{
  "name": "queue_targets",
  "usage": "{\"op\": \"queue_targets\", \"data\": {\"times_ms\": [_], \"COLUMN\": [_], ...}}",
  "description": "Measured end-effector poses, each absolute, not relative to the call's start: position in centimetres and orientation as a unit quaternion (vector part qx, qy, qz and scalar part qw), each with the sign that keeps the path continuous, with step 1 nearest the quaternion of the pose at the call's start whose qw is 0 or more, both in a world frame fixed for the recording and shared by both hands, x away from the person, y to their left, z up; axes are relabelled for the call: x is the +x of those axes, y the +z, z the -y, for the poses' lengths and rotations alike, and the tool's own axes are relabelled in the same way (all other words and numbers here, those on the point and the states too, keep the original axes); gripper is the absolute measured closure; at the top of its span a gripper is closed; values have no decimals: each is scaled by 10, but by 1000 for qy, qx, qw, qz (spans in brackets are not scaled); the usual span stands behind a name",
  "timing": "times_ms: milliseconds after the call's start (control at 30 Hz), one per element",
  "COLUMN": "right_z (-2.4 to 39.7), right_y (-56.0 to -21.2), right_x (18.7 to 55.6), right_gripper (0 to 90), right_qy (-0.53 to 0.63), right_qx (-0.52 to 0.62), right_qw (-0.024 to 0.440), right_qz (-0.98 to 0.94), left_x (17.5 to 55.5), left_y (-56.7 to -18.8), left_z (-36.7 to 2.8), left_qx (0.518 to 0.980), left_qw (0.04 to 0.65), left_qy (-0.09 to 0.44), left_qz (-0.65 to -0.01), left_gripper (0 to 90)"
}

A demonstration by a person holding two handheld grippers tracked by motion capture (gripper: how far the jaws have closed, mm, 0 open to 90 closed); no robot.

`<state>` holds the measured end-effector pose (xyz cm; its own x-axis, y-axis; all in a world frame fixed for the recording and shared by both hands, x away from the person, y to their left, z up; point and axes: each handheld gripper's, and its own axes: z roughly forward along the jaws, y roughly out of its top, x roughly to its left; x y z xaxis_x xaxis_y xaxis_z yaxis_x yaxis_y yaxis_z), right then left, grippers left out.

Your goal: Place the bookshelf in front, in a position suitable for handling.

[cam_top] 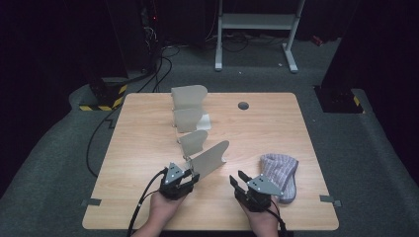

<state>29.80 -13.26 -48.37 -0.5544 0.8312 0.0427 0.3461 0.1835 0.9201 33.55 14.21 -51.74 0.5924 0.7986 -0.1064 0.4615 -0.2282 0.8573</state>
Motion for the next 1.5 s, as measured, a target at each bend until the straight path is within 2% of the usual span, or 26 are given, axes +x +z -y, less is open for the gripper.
{"op": "queue_targets", "data": {"times_ms": [367, 533, 700, 733, 833, 933, 967, 1233, 1500], "right_z": [147, 143, 127, 127, 114, 109, 103, 91, 84], "right_y": [-480, -480, -483, -483, -484, -486, -488, -493, -497], "right_x": [296, 295, 295, 295, 298, 301, 304, 314, 330], "right_gripper": [615, 591, 467, 467, 377, 345, 281, 223, 217], "right_qy": [501, 503, 502, 502, 500, 497, 493, 479, 478], "right_qx": [414, 409, 396, 396, 393, 393, 395, 406, 415], "right_qw": [253, 248, 248, 248, 242, 240, 241, 255, 249], "right_qz": [-716, -720, -728, -728, -732, -735, -737, -735, -733], "left_x": [347, 343, 327, 327, 321, 316, 312, 304, 295], "left_y": [-517, -516, -518, -518, -519, -517, -517, -524, -525], "left_z": [-91, -92, -124, -124, -148, -172, -186, -224, -230], "left_qx": [770, 776, 786, 786, 782, 778, 777, 762, 760], "left_qw": [468, 467, 456, 456, 454, 449, 441, 430, 424], "left_qy": [181, 187, 186, 186, 191, 197, 208, 216, 219], "left_qz": [-395, -380, -373, -373, -382, -393, -397, -434, -441], "left_gripper": [626, 569, 509, 500, 489, 478, 474, 468, 467]}}
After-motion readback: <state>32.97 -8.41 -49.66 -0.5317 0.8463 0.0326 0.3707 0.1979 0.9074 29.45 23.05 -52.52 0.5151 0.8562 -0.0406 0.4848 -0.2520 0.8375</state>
